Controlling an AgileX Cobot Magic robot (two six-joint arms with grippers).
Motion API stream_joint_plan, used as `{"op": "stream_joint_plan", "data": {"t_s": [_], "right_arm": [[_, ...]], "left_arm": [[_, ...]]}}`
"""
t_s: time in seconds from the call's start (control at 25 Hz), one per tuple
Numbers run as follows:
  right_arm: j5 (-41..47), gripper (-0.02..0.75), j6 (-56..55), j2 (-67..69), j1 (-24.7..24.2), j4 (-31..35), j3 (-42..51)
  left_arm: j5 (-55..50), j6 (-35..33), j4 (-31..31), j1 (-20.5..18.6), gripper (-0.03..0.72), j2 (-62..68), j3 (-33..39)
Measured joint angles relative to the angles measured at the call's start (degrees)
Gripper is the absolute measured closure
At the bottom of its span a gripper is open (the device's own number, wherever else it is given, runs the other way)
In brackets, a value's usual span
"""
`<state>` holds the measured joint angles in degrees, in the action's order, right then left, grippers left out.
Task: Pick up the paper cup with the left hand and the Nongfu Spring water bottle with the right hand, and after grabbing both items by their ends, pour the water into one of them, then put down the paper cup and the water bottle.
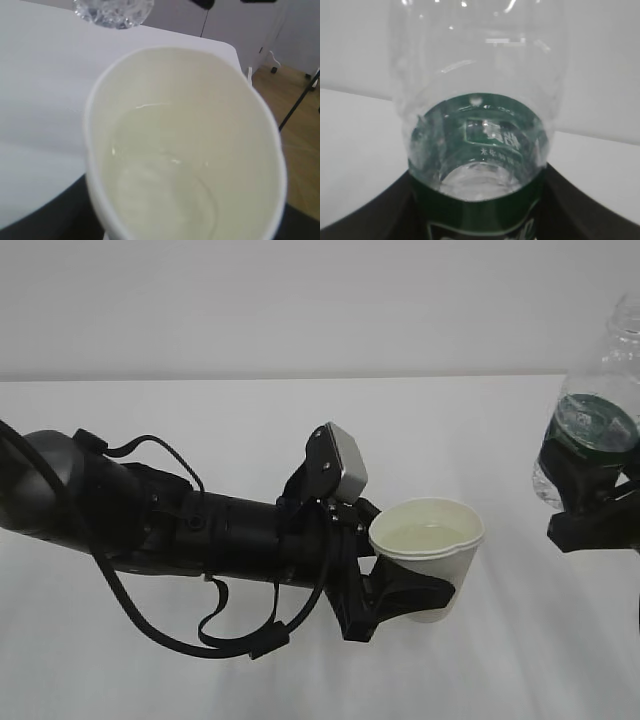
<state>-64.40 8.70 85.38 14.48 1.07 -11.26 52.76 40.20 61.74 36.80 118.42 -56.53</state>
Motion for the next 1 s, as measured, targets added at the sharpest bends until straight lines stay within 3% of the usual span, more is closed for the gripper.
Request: {"op": "stream_joint_plan", "data": {"t_s": [0.4, 1.0], "right_arm": [[0.00, 0.318, -0.13, 12.77, 0.00, 0.13, -9.99], [0.00, 0.318, -1.50, 25.16, 0.00, 0.61, -16.30]], "left_arm": [[-0.09, -0.12, 0.00, -0.11, 0.236, 0.00, 0.00], [-0.09, -0.24, -0.10, -4.32, 0.236, 0.00, 0.00]]}}
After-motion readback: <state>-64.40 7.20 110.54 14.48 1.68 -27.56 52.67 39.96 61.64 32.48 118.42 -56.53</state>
